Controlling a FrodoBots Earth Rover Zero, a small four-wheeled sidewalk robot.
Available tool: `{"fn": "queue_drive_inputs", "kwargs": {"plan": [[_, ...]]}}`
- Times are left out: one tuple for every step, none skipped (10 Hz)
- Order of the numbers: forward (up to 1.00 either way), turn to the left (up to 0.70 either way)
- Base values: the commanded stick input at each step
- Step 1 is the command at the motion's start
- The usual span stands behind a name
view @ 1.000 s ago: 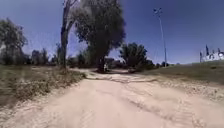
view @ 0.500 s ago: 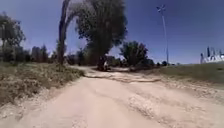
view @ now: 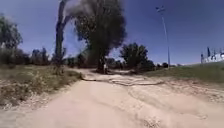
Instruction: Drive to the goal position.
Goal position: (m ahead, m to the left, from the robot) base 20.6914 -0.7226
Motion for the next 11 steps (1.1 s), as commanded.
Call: {"fn": "queue_drive_inputs", "kwargs": {"plan": [[0.85, 0.0], [0.85, 0.0], [0.85, 0.0], [0.85, 0.0], [0.85, 0.0], [0.85, 0.0], [0.85, 0.0], [0.85, 0.0], [0.85, 0.0], [0.85, 0.0], [0.85, 0.0]]}}
